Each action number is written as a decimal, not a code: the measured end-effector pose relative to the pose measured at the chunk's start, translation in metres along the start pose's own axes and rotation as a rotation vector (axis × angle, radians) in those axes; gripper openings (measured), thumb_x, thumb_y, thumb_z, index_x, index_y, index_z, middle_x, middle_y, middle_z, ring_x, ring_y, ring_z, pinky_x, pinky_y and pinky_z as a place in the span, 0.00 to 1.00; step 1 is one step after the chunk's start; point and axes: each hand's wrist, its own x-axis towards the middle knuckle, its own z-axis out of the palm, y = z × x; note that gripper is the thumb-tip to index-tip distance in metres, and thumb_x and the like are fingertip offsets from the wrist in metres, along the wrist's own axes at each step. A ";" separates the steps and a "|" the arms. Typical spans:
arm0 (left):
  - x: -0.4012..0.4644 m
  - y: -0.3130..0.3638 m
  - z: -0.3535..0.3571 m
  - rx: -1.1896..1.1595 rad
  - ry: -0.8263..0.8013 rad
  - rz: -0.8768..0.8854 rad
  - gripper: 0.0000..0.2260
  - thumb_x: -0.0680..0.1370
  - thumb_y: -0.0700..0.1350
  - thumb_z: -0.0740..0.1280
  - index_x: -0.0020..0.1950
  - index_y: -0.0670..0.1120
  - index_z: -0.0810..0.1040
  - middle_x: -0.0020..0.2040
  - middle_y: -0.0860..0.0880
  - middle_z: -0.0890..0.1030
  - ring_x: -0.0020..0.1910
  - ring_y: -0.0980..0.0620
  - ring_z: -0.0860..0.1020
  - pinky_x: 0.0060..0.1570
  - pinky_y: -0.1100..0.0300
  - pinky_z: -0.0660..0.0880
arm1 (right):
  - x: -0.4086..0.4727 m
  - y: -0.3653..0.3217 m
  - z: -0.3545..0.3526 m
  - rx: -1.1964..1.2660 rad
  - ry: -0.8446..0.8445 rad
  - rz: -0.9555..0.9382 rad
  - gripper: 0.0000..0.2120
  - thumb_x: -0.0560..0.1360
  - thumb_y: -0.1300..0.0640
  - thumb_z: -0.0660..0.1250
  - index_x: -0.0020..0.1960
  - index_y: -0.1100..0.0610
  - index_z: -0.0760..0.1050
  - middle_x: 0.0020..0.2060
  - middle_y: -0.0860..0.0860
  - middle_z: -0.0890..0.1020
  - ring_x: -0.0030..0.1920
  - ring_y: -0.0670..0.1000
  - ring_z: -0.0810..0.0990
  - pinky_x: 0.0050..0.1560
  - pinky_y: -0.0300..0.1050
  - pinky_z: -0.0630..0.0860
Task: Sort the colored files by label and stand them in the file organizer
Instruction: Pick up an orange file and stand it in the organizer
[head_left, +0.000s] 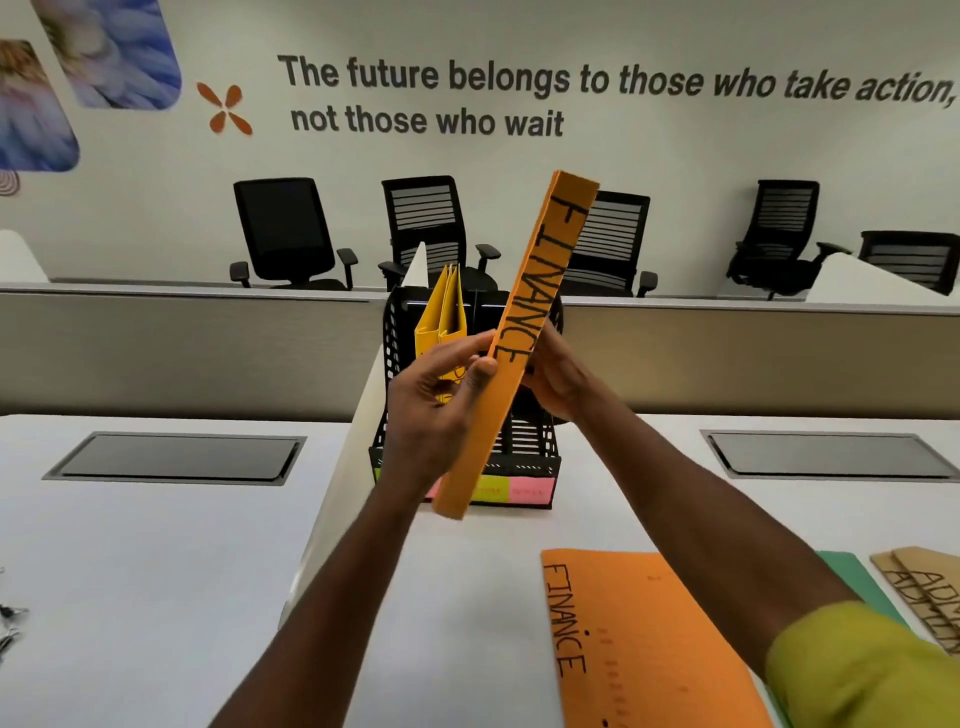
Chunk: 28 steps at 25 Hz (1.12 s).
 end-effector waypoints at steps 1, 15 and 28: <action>0.006 -0.008 -0.005 0.023 0.001 -0.003 0.15 0.77 0.54 0.68 0.63 0.54 0.79 0.62 0.53 0.81 0.62 0.50 0.79 0.54 0.45 0.81 | 0.012 -0.004 -0.003 0.009 0.008 -0.001 0.29 0.79 0.40 0.55 0.72 0.59 0.64 0.61 0.54 0.78 0.64 0.57 0.76 0.55 0.54 0.74; 0.005 -0.102 0.019 0.238 0.025 -0.035 0.18 0.76 0.31 0.68 0.65 0.42 0.79 0.59 0.49 0.82 0.58 0.54 0.80 0.54 0.66 0.78 | 0.097 -0.035 -0.007 -0.055 0.052 -0.066 0.36 0.63 0.21 0.60 0.54 0.49 0.67 0.40 0.43 0.77 0.37 0.40 0.78 0.39 0.40 0.76; -0.013 -0.156 0.034 0.337 0.000 -0.112 0.24 0.78 0.33 0.66 0.73 0.48 0.72 0.64 0.53 0.80 0.64 0.55 0.77 0.58 0.57 0.79 | 0.117 0.028 -0.016 0.004 0.039 0.146 0.20 0.81 0.35 0.50 0.49 0.48 0.71 0.32 0.44 0.84 0.34 0.43 0.83 0.36 0.41 0.78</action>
